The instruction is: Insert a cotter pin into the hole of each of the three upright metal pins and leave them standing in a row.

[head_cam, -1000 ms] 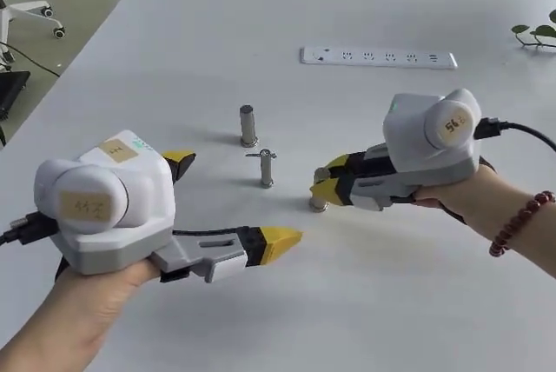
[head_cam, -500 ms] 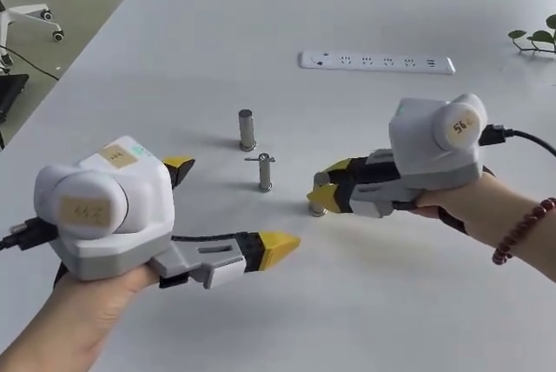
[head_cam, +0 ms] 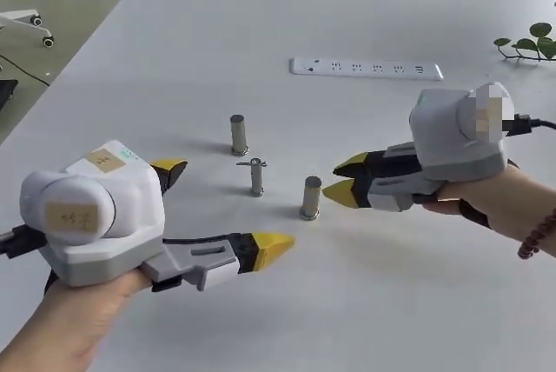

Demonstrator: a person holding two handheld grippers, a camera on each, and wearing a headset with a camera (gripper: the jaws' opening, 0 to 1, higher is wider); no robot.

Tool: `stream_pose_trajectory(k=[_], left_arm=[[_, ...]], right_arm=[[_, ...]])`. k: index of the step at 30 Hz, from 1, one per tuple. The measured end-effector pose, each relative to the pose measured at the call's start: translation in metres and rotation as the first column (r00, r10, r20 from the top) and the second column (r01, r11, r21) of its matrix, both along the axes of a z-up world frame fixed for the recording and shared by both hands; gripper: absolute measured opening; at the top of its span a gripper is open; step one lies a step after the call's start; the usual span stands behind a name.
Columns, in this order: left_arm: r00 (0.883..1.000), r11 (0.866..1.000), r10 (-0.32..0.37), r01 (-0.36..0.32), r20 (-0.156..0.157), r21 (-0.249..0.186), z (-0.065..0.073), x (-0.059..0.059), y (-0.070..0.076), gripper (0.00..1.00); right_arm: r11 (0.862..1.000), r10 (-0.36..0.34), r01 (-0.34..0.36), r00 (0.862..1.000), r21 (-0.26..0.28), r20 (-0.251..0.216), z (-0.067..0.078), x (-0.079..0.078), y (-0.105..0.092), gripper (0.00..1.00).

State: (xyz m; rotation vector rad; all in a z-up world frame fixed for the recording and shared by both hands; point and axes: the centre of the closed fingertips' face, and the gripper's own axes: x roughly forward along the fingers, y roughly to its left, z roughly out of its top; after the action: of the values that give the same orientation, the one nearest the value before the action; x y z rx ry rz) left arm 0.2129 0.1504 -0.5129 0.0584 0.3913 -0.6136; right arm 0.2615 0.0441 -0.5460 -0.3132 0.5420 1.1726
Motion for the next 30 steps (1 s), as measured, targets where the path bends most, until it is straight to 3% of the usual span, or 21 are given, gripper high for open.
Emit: stream_pose_trajectory(k=[8, 11, 12, 15, 17, 21, 24, 28, 30], left_arm=[[1.0, 1.0, 0.007, -0.007, 0.007, 0.014, -0.002, 0.001, 0.002, 0.97], [1.0, 1.0, 0.009, -0.009, 0.009, 0.015, -0.002, 0.002, 0.002, 0.96], [1.0, 1.0, 0.011, -0.011, 0.011, 0.015, -0.002, 0.002, 0.003, 0.96], [1.0, 1.0, 0.02, -0.02, 0.015, 0.019, -0.002, 0.003, 0.005, 0.94], [1.0, 1.0, 0.023, -0.023, 0.012, 0.021, -0.003, 0.003, 0.006, 0.95], [1.0, 1.0, 0.022, -0.023, 0.008, 0.021, -0.005, 0.002, 0.007, 0.94], [1.0, 1.0, 0.022, -0.022, 0.003, 0.019, -0.007, 0.002, 0.006, 0.93], [1.0, 1.0, 0.019, -0.019, 0.005, 0.02, -0.007, 0.003, 0.004, 0.92], [1.0, 1.0, 0.015, -0.016, 0.007, 0.024, -0.007, 0.003, 0.004, 0.92]], right_arm=[[0.995, -0.072, 0.071, 0.997, -0.068, -0.013, -0.001, 0.022, -0.026, 0.17], [0.991, -0.089, 0.087, 0.996, -0.106, -0.01, -0.004, 0.03, -0.034, 0.16], [0.985, -0.095, 0.095, 0.995, -0.143, 0.008, -0.006, 0.034, -0.04, 0.15], [0.979, -0.112, 0.112, 0.994, -0.168, 0.006, -0.009, 0.044, -0.045, 0.14], [0.967, -0.109, 0.115, 0.993, -0.229, 0.038, -0.013, 0.051, -0.052, 0.12], [0.959, -0.111, 0.116, 0.993, -0.259, 0.033, -0.017, 0.058, -0.055, 0.11], [0.941, -0.105, 0.111, 0.994, -0.319, 0.036, -0.023, 0.064, -0.062, 0.1], [0.923, -0.118, 0.112, 0.993, -0.368, 0.005, -0.03, 0.069, -0.07, 0.11], [0.912, -0.1, 0.101, 0.995, -0.398, 0.021, -0.032, 0.073, -0.073, 0.1]])
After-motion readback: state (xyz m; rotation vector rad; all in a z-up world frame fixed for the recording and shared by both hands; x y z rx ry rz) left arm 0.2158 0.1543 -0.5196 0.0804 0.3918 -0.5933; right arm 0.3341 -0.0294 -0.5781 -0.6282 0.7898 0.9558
